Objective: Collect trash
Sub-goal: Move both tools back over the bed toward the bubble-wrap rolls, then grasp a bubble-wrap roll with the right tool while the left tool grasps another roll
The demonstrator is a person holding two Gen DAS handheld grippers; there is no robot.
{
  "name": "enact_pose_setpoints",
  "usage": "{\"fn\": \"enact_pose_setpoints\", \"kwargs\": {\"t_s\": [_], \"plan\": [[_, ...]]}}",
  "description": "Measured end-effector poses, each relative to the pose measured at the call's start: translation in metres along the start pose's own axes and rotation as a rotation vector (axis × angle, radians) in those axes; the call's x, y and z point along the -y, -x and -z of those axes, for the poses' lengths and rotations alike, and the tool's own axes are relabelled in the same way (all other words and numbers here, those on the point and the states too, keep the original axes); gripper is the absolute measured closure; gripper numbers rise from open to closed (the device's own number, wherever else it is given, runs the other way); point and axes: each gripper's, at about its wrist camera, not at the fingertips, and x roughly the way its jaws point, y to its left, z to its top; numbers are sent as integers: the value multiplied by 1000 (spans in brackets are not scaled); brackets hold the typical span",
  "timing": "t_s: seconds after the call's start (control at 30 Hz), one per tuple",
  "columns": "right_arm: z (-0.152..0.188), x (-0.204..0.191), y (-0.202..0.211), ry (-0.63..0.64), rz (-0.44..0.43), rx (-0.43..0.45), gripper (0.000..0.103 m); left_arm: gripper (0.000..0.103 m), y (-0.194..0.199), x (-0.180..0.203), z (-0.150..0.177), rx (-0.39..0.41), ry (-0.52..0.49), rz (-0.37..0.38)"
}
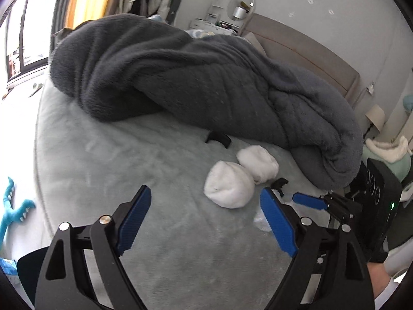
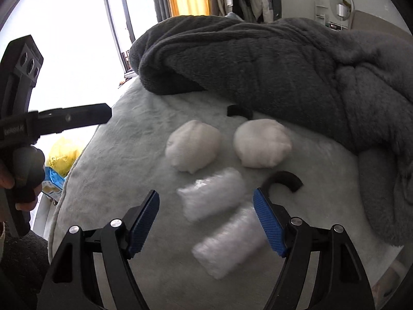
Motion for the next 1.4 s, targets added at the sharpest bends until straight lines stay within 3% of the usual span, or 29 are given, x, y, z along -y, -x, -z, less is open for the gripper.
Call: {"fn": "enact_pose_setpoints", "kwargs": {"t_s": [0.47, 0.53, 0.8, 1.4], "plan": [[21, 23, -9, -25, -47, -52, 23, 16, -36, 40, 12, -87, -62, 85], [24, 24, -12, -22, -48, -69, 33, 16, -42, 43, 13, -96, -65, 85], [27, 24, -7, -13, -66, -73, 39, 16, -55, 57, 18, -113, -87, 83], [38, 71, 37, -162, -61, 36, 39, 26, -86, 82, 34, -143, -169, 63]]}}
